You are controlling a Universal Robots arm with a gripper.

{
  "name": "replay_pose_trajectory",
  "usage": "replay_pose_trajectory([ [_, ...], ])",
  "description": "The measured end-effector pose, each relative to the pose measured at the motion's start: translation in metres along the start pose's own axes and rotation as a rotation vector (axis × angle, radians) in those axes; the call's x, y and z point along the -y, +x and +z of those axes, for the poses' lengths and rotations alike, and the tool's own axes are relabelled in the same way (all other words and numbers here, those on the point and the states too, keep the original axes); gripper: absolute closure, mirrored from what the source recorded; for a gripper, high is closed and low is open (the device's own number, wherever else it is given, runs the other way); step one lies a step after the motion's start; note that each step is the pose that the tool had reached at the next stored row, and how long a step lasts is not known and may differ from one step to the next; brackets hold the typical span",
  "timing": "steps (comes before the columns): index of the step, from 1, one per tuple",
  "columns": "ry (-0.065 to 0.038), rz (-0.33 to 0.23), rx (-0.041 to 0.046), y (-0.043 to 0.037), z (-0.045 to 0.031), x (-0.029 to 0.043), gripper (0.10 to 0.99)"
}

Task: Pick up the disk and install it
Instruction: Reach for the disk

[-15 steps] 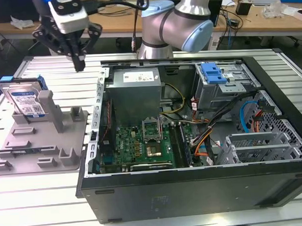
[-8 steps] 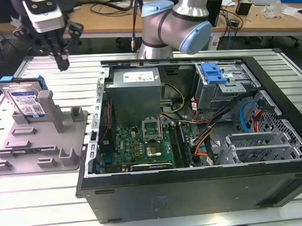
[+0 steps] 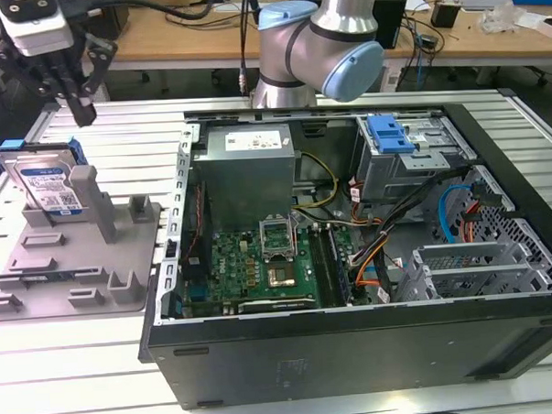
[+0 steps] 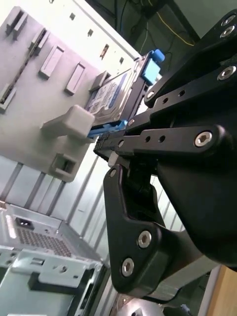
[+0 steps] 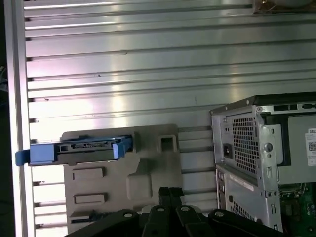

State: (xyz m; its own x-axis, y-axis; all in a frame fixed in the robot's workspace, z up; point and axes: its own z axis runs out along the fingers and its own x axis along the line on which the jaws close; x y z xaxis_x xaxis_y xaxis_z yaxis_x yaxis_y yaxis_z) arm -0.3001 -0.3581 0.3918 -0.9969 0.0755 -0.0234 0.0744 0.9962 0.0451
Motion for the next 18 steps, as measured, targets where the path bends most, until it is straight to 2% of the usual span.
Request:
replay_pose_trajectory([
  [4,0.0,0.0,-0.0001,0.0192,0.0006,-0.0082,0.98],
  [6,0.0,0.0,-0.0001,0.0355,0.0013,-0.0165,0.98],
  [7,0.0,0.0,0.0,0.0415,0.0016,-0.0195,0.98],
  [9,0.0,0.0,0.0,0.0487,0.0019,-0.0232,0.98],
  [12,0.0,0.0,-0.0001,0.0708,0.0028,-0.0344,0.98],
  [13,0.0,0.0,0.0,0.0752,0.0029,-0.0362,0.98],
  [18,0.0,0.0,0.0,0.0767,0.003,-0.0366,0.98],
])
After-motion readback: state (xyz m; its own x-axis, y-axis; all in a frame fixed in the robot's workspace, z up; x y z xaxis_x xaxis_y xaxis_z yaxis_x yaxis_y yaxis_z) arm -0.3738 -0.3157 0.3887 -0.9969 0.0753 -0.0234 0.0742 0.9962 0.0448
